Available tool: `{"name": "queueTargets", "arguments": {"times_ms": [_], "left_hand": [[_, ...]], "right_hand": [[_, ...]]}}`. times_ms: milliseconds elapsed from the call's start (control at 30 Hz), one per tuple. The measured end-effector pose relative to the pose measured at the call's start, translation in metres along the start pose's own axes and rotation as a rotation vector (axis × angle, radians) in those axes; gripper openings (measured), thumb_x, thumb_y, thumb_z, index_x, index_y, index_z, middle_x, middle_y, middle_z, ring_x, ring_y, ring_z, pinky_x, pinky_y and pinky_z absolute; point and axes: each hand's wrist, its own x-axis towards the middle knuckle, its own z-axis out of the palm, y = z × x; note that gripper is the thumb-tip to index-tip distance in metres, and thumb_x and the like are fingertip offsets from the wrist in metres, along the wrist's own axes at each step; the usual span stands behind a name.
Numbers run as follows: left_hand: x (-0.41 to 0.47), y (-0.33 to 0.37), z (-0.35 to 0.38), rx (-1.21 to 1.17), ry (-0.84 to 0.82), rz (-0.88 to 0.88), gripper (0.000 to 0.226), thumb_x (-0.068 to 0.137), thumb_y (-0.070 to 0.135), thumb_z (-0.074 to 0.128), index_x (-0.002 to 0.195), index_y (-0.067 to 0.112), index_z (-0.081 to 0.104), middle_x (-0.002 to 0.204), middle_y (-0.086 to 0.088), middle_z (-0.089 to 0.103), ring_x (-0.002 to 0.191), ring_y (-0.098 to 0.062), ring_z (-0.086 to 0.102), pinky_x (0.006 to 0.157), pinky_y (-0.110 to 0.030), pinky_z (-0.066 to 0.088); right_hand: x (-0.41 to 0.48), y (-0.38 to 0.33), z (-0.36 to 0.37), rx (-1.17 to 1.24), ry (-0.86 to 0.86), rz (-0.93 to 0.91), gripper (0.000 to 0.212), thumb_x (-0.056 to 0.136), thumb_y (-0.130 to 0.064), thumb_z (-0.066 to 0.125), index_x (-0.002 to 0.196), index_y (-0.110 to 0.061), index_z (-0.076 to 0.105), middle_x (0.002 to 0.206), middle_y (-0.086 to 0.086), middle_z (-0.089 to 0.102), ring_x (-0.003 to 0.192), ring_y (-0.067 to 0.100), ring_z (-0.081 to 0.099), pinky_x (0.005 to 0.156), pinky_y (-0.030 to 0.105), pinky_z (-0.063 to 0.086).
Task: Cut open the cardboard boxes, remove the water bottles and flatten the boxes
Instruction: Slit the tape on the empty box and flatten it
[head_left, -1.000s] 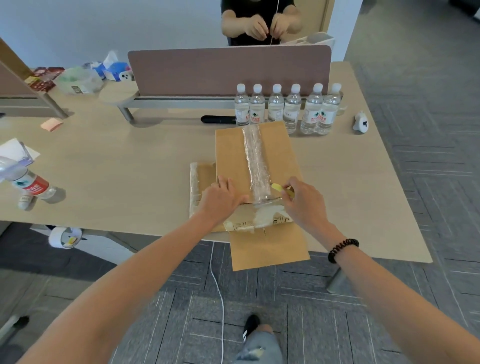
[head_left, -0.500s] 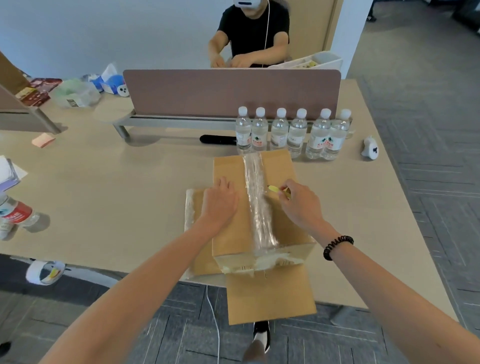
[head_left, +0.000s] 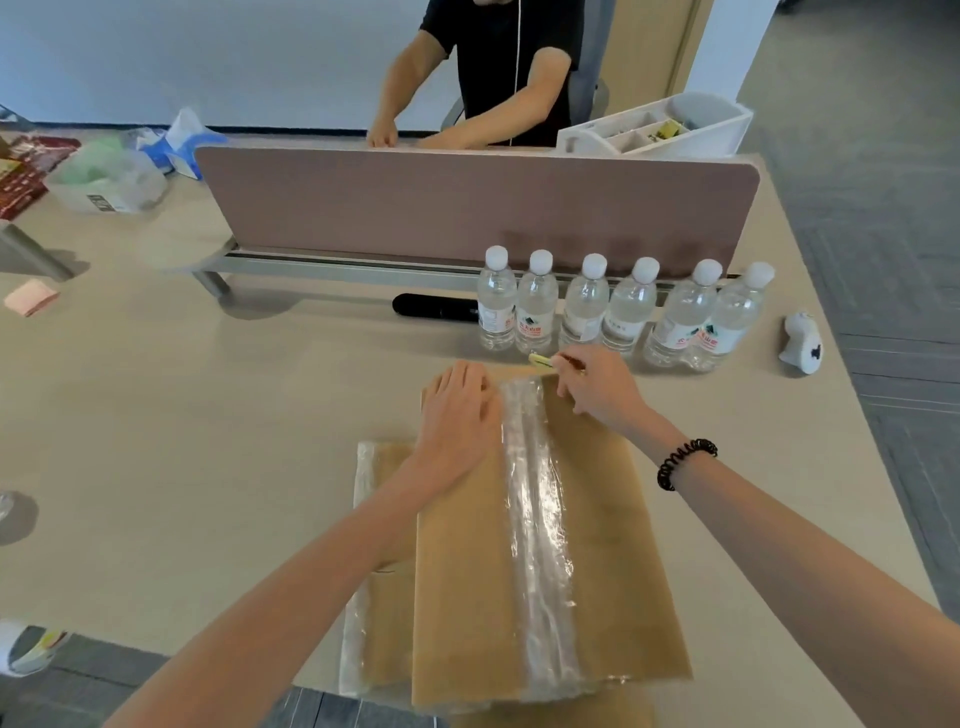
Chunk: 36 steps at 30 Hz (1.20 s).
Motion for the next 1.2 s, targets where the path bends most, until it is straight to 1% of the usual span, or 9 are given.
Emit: {"name": "queueTargets", "arguments": {"times_ms": [200,367,433,533,633,833,900,1000,1200], "left_hand": [[0.008,-0.011,0.001,-0.168,0.01,-0.101,0.007,0.091,0.018,0.059,0.094,0.014,0.054,0.096,0.004,0.058,0.092,-0.015,0.053,0.09,-0.02,0.026],[0.014,-0.017,0.001,-0.25,-0.008,-0.156,0.009,0.085,0.013,0.064,0.089,0.015,0.056,0.093,0.007,0.057,0.09,-0.012,0.054,0.095,-0.021,0.027],[0.018,-0.018,0.001,-0.247,-0.05,-0.182,0.01,0.085,0.015,0.065,0.09,0.014,0.057,0.094,0.006,0.058,0.092,-0.012,0.054,0.098,-0.021,0.025],[0.023,-0.017,-0.001,-0.268,-0.134,-0.257,0.012,0.086,0.021,0.066,0.093,0.015,0.059,0.099,0.006,0.059,0.1,-0.011,0.052,0.097,-0.017,0.019],[0.026,-0.016,-0.005,-0.314,-0.193,-0.316,0.016,0.085,0.025,0.068,0.095,0.016,0.06,0.104,0.006,0.058,0.105,-0.007,0.046,0.098,-0.017,0.018],[0.027,-0.016,-0.009,-0.402,-0.242,-0.357,0.026,0.081,0.029,0.077,0.097,0.019,0.059,0.11,0.006,0.058,0.088,0.028,0.031,0.11,-0.033,0.027],[0.028,-0.015,-0.009,-0.371,-0.247,-0.356,0.035,0.078,0.034,0.08,0.1,0.018,0.058,0.112,0.004,0.058,0.087,0.023,0.033,0.109,-0.032,0.027],[0.026,-0.012,-0.01,-0.336,-0.238,-0.353,0.042,0.075,0.04,0.081,0.101,0.02,0.055,0.112,0.005,0.057,0.084,0.003,0.03,0.106,-0.029,0.027],[0.022,-0.014,-0.011,-0.26,-0.23,-0.27,0.042,0.078,0.05,0.076,0.098,0.024,0.05,0.11,0.007,0.057,0.101,-0.004,0.041,0.105,-0.027,0.025]], "right_hand": [[0.044,-0.009,-0.014,0.253,-0.289,0.123,0.019,0.095,-0.024,0.061,0.11,-0.014,0.063,0.074,0.009,0.069,0.044,0.002,0.057,0.04,0.021,0.049],[0.07,-0.008,-0.032,0.272,-0.583,0.129,0.021,0.092,-0.014,0.063,0.104,0.003,0.06,0.08,0.018,0.071,0.035,0.01,0.037,0.045,0.025,0.05],[0.076,-0.01,-0.036,0.266,-0.66,0.108,0.02,0.089,-0.012,0.066,0.097,0.006,0.063,0.083,0.019,0.07,0.041,0.014,0.04,0.052,0.028,0.052],[0.081,-0.018,-0.039,0.211,-0.713,0.066,0.013,0.087,-0.011,0.068,0.09,0.001,0.07,0.087,0.019,0.068,0.051,0.016,0.045,0.064,0.033,0.055],[0.087,-0.022,-0.035,0.146,-0.726,0.052,0.012,0.085,-0.009,0.069,0.091,0.001,0.072,0.075,0.006,0.065,0.051,0.015,0.042,0.067,0.035,0.055],[0.097,-0.03,-0.03,0.024,-0.763,-0.003,0.007,0.086,-0.01,0.069,0.088,-0.004,0.072,0.047,-0.013,0.056,0.05,0.015,0.035,0.06,0.031,0.049],[0.099,-0.033,-0.03,-0.001,-0.786,-0.012,0.005,0.086,-0.011,0.069,0.087,-0.007,0.072,0.049,-0.013,0.058,0.048,0.013,0.034,0.057,0.029,0.048],[0.105,-0.038,-0.027,-0.083,-0.792,-0.038,0.005,0.085,-0.012,0.07,0.087,-0.009,0.073,0.059,-0.011,0.063,0.042,0.007,0.038,0.051,0.025,0.046],[0.113,-0.042,-0.024,-0.216,-0.811,-0.124,0.005,0.085,-0.015,0.07,0.084,-0.01,0.073,0.073,0.002,0.065,0.044,0.005,0.044,0.045,0.021,0.042]]}}
